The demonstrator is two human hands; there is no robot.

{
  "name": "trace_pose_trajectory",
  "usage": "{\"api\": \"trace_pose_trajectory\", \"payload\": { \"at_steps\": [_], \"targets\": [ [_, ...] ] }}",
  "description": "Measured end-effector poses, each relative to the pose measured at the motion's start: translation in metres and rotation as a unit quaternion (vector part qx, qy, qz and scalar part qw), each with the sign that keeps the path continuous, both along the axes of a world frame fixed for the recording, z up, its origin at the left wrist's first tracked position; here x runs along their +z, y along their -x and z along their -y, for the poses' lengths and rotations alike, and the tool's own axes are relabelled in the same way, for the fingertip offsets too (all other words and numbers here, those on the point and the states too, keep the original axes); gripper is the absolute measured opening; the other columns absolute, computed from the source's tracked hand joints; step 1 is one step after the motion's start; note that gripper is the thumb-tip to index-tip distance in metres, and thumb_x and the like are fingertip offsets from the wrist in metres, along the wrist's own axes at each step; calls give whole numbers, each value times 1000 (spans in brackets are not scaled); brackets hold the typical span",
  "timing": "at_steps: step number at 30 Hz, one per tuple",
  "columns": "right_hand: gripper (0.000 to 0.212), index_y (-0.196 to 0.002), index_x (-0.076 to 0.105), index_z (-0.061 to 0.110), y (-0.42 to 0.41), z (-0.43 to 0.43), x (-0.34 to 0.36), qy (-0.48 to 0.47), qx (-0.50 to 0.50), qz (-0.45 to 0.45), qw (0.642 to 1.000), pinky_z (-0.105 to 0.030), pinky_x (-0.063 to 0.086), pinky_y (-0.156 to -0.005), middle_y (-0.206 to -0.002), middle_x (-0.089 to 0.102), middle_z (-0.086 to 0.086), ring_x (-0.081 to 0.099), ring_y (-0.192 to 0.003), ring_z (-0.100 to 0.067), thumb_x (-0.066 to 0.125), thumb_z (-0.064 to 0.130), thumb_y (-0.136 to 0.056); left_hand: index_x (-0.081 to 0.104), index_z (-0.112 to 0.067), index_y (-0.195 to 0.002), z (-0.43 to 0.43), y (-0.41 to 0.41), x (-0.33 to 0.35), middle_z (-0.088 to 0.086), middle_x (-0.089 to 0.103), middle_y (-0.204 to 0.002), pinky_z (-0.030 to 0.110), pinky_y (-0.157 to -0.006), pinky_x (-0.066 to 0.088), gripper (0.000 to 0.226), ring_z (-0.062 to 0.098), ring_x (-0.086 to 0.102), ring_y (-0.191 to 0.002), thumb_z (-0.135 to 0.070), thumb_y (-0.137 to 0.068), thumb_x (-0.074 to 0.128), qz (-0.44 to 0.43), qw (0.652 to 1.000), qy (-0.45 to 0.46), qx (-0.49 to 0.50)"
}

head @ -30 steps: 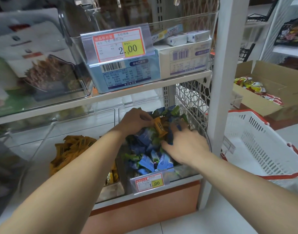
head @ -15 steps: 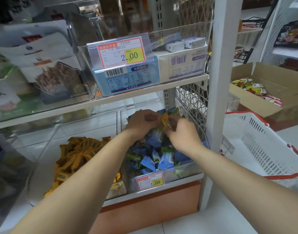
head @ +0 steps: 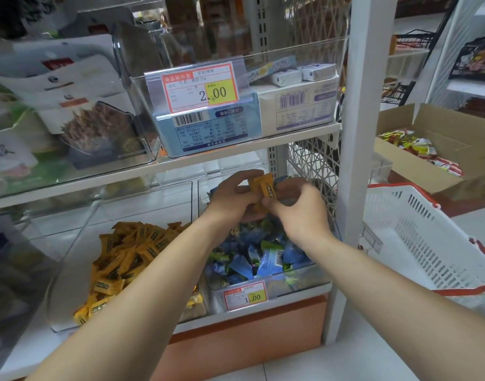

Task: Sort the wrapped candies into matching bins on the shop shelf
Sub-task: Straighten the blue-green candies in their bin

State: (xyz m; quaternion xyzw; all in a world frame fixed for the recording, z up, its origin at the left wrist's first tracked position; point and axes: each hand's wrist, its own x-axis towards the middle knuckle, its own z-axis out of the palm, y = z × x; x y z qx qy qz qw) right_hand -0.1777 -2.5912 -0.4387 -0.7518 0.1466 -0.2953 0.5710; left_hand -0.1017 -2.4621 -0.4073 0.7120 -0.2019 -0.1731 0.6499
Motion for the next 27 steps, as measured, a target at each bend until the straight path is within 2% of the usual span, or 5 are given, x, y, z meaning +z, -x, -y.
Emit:
{"api": "trace_pose_trajectory", "payload": {
  "at_steps": [3, 7, 13, 19, 27],
  "targets": [
    [21, -84, 68, 31, 2, -10, 4, 7, 58, 16, 998, -3, 43, -66, -83, 70, 16, 62, -80, 11, 83, 18, -78, 69, -26, -111, -8, 8, 5, 1, 75, -89, 35, -67, 60, 21, 21, 73, -82, -16, -94, 62, -46, 998, 38, 11],
    [29, -106, 75, 27, 8, -20, 8, 48, 180, -14, 982, -28, 55, -86, -98, 76, 12, 70, -92, -4, 83, 24, -78, 66, -26, -112, -39, 13, 2, 2, 70, -99, 33, -66, 61, 23, 20, 72, -85, -23, -90, 72, 109, 991, -55, 59],
    [70, -147, 44, 25, 9, 5, -7, 447, 58, -175, 875, -42, 44, -101, -149, 44, -2, 42, -133, -31, 53, 62, -89, 56, -40, -116, -127, 0, -5, -12, 68, -97, 15, -55, 46, 38, 6, 66, -73, -44, -83, 74, 239, 919, -270, 159],
    [90, -159, 13, 27, 2, 17, -36, 467, 127, -312, 818, -46, 28, -117, -165, 15, -1, 18, -150, -30, 28, 80, -87, 59, -32, -116, -169, -17, -20, -2, 69, -101, 21, -61, 50, 37, 10, 62, -79, -42, -84, 74, 264, 849, -438, 133],
    [76, -144, 46, 34, 4, 17, -35, 502, 126, -326, 791, -42, 37, -106, -151, 43, -3, 38, -137, -31, 27, 79, -86, 64, -34, -104, -93, -37, 6, -11, 67, -112, 34, -86, 53, 19, 12, 63, -96, -47, -91, 61, 301, 858, -399, 116]
  ]
}}
